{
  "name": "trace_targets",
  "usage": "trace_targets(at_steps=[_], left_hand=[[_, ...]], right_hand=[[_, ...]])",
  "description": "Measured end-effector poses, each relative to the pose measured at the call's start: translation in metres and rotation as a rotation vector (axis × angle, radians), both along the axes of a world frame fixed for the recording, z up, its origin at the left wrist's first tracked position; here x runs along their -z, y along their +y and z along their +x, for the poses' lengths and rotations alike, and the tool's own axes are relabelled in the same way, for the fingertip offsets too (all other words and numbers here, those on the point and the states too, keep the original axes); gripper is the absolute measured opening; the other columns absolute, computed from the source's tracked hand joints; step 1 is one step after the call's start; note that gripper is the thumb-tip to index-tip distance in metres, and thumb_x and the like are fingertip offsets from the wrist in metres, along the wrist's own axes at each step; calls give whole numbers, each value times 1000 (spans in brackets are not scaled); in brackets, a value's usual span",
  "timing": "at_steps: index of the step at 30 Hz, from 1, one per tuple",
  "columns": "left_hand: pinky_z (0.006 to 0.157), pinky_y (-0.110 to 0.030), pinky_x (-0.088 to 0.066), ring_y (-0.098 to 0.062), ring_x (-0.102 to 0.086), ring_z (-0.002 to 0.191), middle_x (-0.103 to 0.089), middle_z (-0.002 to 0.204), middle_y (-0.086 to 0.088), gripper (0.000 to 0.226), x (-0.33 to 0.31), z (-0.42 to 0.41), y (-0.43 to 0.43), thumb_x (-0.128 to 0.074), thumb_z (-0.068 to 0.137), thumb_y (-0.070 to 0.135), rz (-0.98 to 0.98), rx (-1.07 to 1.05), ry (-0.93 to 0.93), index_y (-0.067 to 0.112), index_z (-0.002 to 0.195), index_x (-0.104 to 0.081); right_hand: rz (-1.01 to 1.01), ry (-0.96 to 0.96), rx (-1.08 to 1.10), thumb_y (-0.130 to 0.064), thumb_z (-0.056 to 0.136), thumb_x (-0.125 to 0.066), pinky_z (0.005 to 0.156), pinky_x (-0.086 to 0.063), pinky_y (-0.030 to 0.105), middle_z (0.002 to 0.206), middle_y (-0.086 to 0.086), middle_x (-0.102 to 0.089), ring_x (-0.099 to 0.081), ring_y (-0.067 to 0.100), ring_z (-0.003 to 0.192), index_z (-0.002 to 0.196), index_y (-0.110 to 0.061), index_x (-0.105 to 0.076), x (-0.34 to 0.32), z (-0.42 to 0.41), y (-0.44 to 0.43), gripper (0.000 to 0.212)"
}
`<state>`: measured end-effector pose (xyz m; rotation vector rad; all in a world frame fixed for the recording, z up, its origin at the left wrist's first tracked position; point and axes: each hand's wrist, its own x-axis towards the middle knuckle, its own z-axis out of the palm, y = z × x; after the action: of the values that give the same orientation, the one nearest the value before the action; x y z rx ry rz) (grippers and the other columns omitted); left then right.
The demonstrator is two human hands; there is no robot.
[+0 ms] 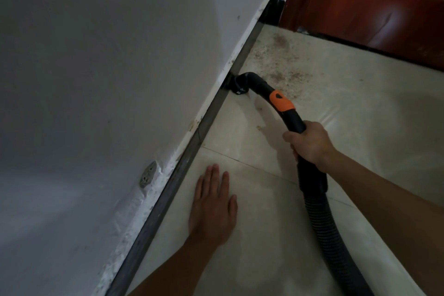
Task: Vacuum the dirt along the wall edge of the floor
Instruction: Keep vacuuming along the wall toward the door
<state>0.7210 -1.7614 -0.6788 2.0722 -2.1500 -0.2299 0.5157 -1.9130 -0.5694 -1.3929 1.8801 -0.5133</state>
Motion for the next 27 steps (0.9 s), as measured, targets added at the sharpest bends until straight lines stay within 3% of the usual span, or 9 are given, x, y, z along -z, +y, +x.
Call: trace_targets(at_steps=[5, 12, 17, 22, 27], left_hand=[[112, -45, -22, -31, -29, 144, -34, 152, -21, 59, 0, 0, 0, -33, 94, 37, -5, 9, 7, 4, 142, -45], [111, -45, -22, -31, -28, 144, -33, 153, -21, 60, -1, 0, 0, -31, 94, 38, 7, 2, 2, 4, 142, -44], [113, -44, -20, -29, -25, 145, -31, 154, -20, 61, -3, 0, 0, -31, 95, 39, 21, 5, -7, 5, 143, -42], [114, -44, -20, -28, -26, 145, -33, 153, -19, 60, -4, 1, 0, -31, 94, 39, 8, 8, -2, 6, 142, -46], [114, -43, -20, -30, -29, 143, -35, 152, -21, 62, -8, 0, 1, -19, 98, 41, 26, 17, -16, 4, 141, -46]], right_hand=[[-4, 112, -30, -18, 83, -70, 49, -44, 27, 62, 12, -62, -56, 25, 44, 89, -9, -62, -17, -32, 8, 14], [40, 38, 49, -8, 83, -69, 47, -47, 33, 50, 9, -58, -51, 23, 39, 77, -5, -60, -21, -73, 54, 12], [15, 22, 8, -13, 82, -70, 46, -46, 29, 56, 10, -61, -54, 22, 41, 82, -8, -62, -9, -39, 54, 10], [-8, 56, -73, -22, 81, -72, 52, -51, 30, 74, 12, -67, -63, 26, 55, 97, -12, -62, -11, -1, 43, 22], [16, 168, -83, -22, 80, -72, 55, -51, 34, 69, 7, -63, -62, 25, 57, 88, -15, -61, -18, -47, 83, 16]])
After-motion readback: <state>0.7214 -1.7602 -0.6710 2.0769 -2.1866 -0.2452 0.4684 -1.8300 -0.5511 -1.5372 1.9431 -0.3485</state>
